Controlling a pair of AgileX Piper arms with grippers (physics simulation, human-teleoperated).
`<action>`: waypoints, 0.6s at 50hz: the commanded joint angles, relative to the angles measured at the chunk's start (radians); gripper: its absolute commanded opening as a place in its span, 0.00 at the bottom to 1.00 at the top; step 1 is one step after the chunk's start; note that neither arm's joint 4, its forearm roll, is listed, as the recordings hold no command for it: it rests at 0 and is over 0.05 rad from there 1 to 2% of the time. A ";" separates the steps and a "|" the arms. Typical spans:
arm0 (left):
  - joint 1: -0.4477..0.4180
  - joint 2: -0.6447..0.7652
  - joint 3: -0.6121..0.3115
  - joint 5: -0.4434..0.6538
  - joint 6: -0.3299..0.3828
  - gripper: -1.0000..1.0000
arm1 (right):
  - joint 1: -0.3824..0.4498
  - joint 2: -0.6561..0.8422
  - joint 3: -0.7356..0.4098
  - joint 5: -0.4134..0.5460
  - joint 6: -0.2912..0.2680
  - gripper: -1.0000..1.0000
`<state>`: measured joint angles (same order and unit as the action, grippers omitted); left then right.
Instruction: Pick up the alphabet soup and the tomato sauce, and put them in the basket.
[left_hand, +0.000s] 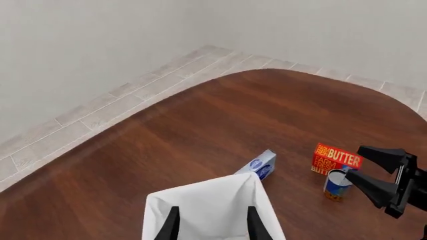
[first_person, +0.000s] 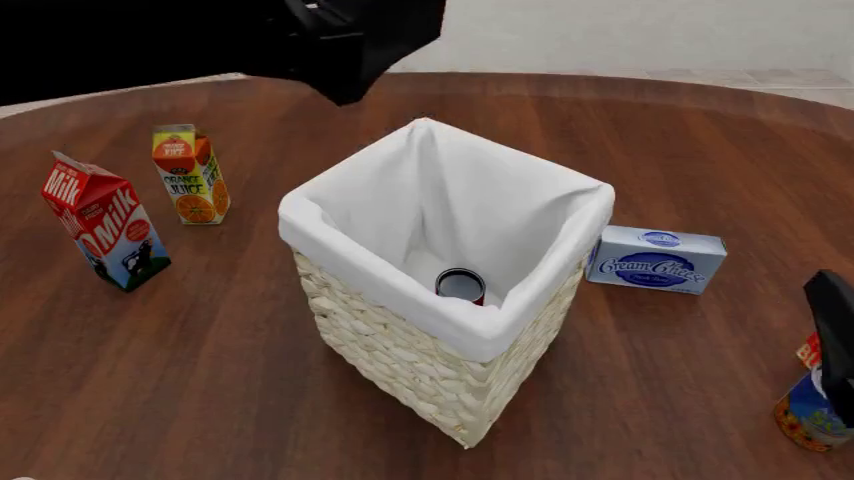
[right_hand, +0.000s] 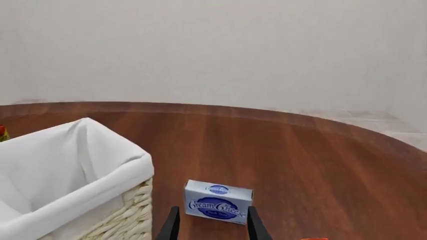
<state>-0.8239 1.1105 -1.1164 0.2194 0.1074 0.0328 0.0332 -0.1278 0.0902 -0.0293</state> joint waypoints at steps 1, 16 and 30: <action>0.002 -0.040 0.027 -0.048 -0.033 1.00 | 0.012 -0.001 -0.099 0.088 -0.016 1.00; -0.008 -0.080 0.055 -0.105 -0.063 1.00 | 0.016 0.087 -0.291 0.220 -0.064 1.00; -0.012 -0.099 0.071 -0.154 -0.083 1.00 | 0.025 0.175 -0.377 0.337 -0.093 1.00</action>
<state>-0.8329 1.0271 -1.0538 0.0982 0.0362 0.0543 0.1305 -0.4344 0.3607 -0.1077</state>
